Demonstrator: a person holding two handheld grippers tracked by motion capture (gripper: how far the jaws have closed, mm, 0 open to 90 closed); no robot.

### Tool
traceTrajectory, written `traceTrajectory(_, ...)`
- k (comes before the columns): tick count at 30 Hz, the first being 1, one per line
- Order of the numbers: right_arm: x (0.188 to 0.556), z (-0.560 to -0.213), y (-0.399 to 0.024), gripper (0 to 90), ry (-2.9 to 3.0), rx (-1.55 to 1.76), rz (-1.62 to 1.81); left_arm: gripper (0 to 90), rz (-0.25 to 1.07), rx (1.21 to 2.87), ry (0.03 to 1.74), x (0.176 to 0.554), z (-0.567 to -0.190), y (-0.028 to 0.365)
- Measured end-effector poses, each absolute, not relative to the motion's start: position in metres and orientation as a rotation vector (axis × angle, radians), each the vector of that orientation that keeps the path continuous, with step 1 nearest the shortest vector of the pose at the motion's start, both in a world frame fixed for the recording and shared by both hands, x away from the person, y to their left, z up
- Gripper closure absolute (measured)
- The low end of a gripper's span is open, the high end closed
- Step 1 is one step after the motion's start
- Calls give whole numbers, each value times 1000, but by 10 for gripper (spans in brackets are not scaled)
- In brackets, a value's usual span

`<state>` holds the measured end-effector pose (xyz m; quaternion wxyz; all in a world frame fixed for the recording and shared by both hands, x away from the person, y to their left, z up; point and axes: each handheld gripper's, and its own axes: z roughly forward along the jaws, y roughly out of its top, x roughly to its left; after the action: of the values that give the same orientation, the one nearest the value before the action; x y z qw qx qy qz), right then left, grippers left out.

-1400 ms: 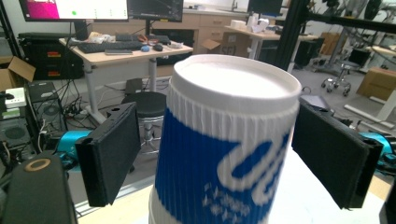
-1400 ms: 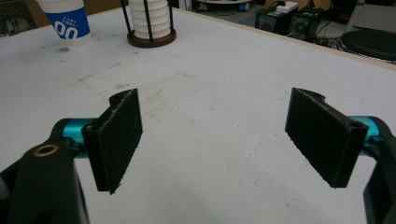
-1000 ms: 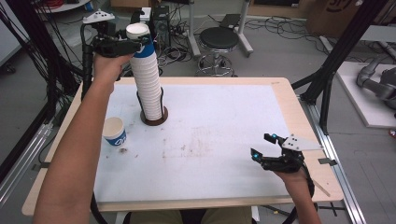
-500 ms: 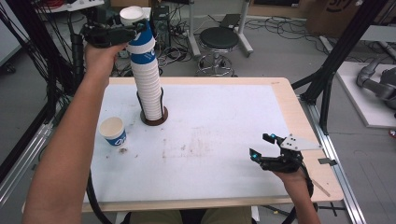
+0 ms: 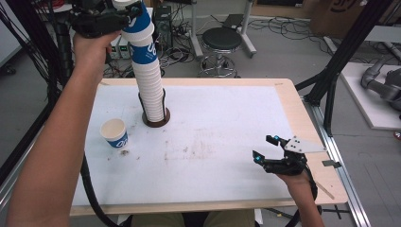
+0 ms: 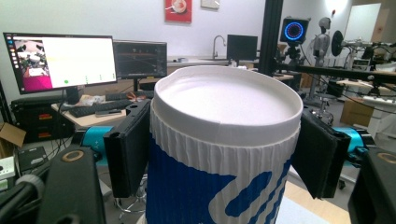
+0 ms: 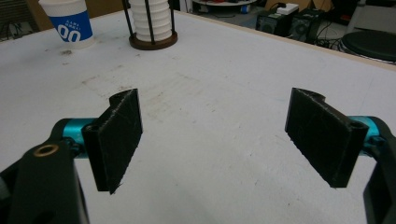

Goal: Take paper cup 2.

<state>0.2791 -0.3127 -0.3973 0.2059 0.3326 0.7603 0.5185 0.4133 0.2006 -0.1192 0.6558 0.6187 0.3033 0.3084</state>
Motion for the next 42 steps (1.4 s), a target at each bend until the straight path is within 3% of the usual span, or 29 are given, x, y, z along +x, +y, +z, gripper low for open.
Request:
traceTrajectory(24,279,-397,-307,193,2131,912,1444,283,500,1510,499,363,-154,178)
traceTrajectory(42,280,-398,-305,193,2144,899,1446,282,357,1580,414,355,-229,143)
